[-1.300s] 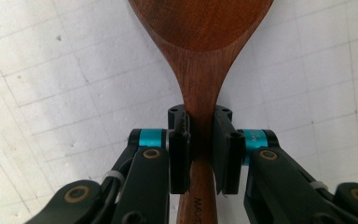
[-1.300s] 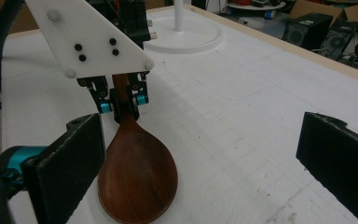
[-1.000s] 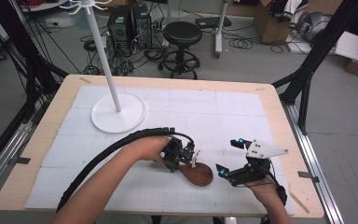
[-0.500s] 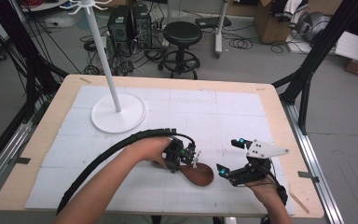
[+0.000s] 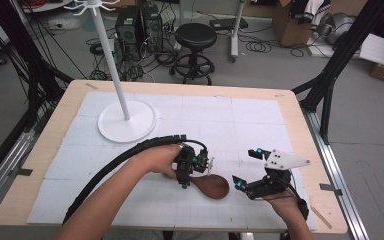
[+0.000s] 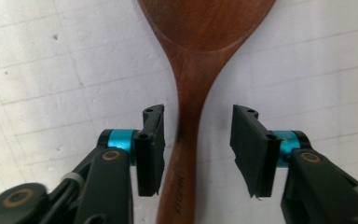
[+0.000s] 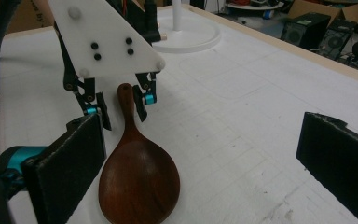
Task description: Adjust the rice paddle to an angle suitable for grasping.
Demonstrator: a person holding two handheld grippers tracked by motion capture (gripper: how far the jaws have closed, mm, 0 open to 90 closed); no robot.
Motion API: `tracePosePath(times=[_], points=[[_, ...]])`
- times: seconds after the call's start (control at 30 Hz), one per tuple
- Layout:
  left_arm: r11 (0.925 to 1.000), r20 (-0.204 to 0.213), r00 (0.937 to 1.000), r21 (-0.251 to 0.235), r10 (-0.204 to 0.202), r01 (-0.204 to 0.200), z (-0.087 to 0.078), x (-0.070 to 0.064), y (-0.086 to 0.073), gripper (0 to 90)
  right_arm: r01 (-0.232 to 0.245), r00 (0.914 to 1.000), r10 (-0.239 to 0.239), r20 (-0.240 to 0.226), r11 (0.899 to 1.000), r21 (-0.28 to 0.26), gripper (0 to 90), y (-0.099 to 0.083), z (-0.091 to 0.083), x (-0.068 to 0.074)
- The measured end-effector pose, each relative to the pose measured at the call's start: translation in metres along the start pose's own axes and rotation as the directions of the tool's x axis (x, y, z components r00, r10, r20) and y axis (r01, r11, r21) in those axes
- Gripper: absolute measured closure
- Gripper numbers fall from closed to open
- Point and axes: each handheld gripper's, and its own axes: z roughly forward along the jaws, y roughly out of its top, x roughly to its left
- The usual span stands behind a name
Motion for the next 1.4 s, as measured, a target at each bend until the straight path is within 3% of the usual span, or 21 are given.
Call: tracePosePath(times=[0.2, 0.33, 0.43, 0.67, 1.0, 1.07, 1.13, 1.4], points=[[0.9962, -0.021, 0.9971, -0.047, -0.073, 0.072, -0.012, -0.006, -0.012, 37.9, -0.004, 1.0, 0.004, -0.002, 1.0, 0.005, 0.4, 0.0, 0.001, 0.001], [0.9879, -0.013, 0.9904, -0.074, -0.137, 0.136, -0.018, -0.008, -0.022, 29.7, -0.002, 1.0, 0.002, -0.005, 1.0, 0.005, 0.4, 0.001, 0.001, 0.001], [0.9832, -0.03, 0.9864, -0.09, -0.162, 0.159, -0.021, -0.009, -0.031, 22.6, 0.004, 1.0, -0.004, -0.006, 1.0, 0.005, 0.4, 0.001, 0.002, 0.001], [0.9586, -0.043, 0.972, -0.181, -0.231, 0.219, -0.028, -0.013, -0.05, 4.3, 0.003, 1.0, -0.003, -0.007, 1.0, 0.004, 0.4, 0.001, 0.002, 0.001], [0.9304, -0.057, 0.9566, -0.256, -0.286, 0.263, -0.04, -0.024, -0.074, 1.7, 0.0, 1.0, 0.0, -0.009, 1.0, 0.007, 0.4, 0.001, 0.003, 0.002], [0.9197, -0.047, 0.9532, -0.281, -0.299, 0.274, -0.042, -0.027, -0.08, 1.7, -0.001, 1.0, 0.001, -0.009, 1.0, 0.007, 0.4, 0.001, 0.003, 0.002], [0.915, -0.053, 0.9506, -0.292, -0.306, 0.278, -0.043, -0.029, -0.086, 1.7, 0.002, 1.0, -0.002, -0.009, 1.0, 0.006, 0.4, 0.001, 0.003, 0.002], [0.8826, -0.062, 0.9301, -0.344, -0.362, 0.321, -0.045, -0.04, -0.108, 1.7, 0.003, 0.9999, -0.003, -0.013, 1.0, 0.008, 0.4, 0.001, 0.005, 0.003]])
